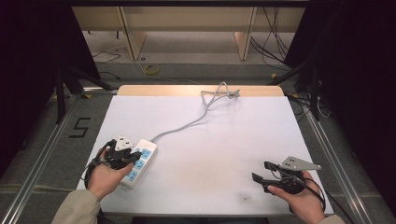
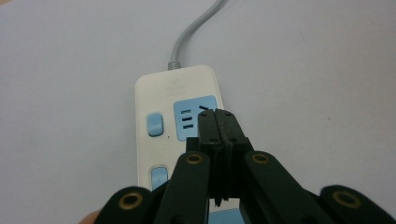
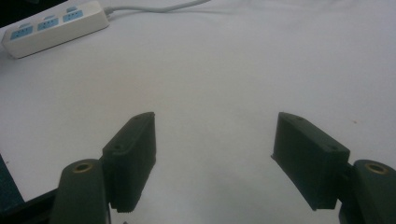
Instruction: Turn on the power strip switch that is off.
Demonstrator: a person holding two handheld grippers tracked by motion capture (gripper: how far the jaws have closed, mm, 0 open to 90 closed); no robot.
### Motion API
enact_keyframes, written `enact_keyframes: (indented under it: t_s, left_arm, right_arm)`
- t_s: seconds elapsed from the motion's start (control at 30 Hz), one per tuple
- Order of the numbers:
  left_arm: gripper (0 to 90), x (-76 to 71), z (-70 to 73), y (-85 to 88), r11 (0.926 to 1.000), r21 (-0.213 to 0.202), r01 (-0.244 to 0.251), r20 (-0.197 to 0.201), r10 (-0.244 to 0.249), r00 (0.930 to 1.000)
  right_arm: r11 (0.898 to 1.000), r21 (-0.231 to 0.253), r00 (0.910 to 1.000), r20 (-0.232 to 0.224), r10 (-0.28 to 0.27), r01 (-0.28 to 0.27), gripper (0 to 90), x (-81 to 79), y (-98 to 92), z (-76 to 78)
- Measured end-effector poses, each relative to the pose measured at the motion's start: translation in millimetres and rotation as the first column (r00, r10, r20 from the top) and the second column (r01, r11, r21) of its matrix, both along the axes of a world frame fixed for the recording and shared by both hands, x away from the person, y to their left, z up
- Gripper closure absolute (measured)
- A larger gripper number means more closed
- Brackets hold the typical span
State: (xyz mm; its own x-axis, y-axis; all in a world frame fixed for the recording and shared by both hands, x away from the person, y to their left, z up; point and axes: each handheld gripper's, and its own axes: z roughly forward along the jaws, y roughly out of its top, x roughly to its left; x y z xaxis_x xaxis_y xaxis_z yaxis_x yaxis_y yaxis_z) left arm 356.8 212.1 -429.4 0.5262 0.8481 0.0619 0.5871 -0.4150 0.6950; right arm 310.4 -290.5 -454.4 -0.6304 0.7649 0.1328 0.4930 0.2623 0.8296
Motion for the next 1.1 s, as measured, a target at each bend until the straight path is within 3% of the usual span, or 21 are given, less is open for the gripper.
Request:
enact_keyframes:
  t_s: [0.47, 0.57, 1.1]
  left_arm:
    - [89.8, 13.7, 0.1, 3.2, 0.9995, 0.016, -0.028, -0.006, 0.028, 0.9996]
    - [89.8, 17.8, -0.3, 4.1, 0.9991, 0.004, -0.042, -0.011, 0.042, 0.9991]
    - [89.8, 32.0, -2.6, 6.5, 0.9973, 0.039, -0.062, -0.022, 0.063, 0.9978]
  right_arm:
    - [1.000, 0.000, 1.0000, 0.001, 0.000, 0.000, 30.4, 0.1, -0.5, -0.1]
    - [1.000, -0.001, 1.0000, 0.001, 0.000, 0.000, 30.4, 0.0, -0.5, -0.1]
    - [1.000, 0.001, 1.0000, 0.005, -0.006, 0.006, 30.3, 0.1, -2.2, 0.4]
